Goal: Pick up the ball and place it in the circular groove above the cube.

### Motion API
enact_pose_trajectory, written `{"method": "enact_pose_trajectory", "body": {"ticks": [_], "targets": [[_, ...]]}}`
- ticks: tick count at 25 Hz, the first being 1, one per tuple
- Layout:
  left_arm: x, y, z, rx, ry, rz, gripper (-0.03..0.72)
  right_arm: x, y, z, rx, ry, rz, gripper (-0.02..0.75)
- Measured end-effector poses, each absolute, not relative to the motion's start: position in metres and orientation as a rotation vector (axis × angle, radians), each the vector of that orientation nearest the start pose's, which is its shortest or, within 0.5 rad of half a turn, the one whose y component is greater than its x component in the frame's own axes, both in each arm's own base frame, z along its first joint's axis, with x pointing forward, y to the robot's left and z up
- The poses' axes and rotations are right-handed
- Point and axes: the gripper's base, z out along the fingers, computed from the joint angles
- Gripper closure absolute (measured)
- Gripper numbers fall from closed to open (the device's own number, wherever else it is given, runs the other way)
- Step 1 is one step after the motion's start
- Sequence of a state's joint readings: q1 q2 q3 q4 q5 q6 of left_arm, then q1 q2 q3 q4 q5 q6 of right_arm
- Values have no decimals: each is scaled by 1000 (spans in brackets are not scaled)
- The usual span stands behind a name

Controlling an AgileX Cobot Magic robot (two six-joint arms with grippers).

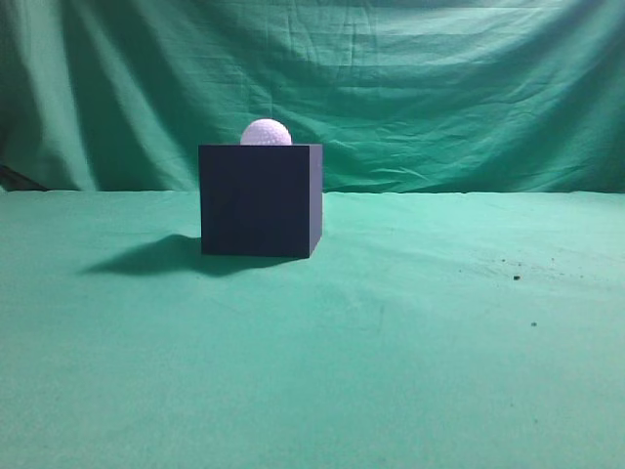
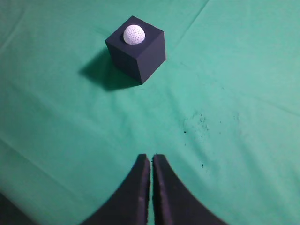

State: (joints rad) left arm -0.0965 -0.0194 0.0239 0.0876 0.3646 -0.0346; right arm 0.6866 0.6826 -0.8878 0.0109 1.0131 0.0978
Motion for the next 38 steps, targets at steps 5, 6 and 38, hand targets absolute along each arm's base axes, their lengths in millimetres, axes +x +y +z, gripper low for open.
{"method": "enact_pose_trajectory", "body": {"ticks": [5,6,38], "targets": [[52,-2,173,111,1848,-5,688,65,53,360,-665,2197,415,738],[52,-2,173,111,1848,-5,688,63,51,358,-663,2188,416,738],[52,-2,173,111,1848,-5,688,53,5,172,-8,1864,118,738]]}}
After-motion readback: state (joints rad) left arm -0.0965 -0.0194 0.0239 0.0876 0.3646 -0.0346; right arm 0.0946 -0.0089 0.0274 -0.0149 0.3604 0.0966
